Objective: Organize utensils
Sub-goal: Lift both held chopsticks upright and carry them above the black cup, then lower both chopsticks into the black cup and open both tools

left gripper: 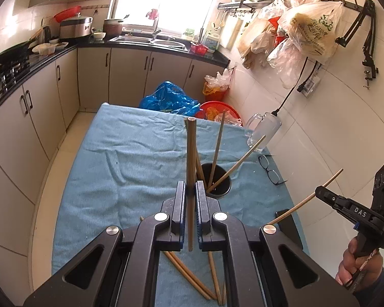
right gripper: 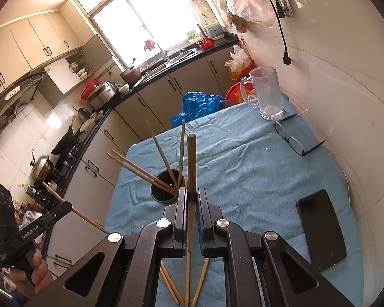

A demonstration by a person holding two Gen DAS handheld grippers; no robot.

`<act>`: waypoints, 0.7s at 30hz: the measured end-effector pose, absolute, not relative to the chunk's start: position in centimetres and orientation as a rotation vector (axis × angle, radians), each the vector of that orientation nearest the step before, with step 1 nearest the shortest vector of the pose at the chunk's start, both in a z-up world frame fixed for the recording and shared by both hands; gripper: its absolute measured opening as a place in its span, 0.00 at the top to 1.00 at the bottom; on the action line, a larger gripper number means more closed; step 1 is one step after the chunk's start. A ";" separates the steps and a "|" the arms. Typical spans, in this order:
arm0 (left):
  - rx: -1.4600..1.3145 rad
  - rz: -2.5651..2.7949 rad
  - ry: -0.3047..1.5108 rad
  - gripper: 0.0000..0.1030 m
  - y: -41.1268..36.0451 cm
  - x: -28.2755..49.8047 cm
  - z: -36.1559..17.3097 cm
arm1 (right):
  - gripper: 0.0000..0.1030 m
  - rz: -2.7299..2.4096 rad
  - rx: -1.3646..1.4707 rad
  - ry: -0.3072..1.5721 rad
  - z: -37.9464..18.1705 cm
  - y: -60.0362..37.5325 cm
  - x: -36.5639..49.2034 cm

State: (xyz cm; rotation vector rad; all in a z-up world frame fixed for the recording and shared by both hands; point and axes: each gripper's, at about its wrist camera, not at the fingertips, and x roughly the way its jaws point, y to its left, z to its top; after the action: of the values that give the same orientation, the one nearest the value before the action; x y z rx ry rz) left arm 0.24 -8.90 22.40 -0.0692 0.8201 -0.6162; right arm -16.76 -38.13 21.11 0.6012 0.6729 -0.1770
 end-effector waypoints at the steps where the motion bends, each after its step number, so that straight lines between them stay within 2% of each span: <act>1: -0.068 -0.619 0.818 0.94 -9.1 0.3 22.6 | 0.93 -0.176 0.601 0.670 21.2 -38.3 -16.7; 21: -0.047 -0.632 0.725 0.94 -13.4 2.7 26.7 | 0.93 -0.136 0.573 0.608 25.0 -40.6 -12.8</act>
State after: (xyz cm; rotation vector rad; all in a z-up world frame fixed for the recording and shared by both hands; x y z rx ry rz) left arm 2.71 -13.37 26.72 -0.0473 0.7253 -0.6321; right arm -12.80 -40.60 25.04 0.5728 0.6075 -0.1362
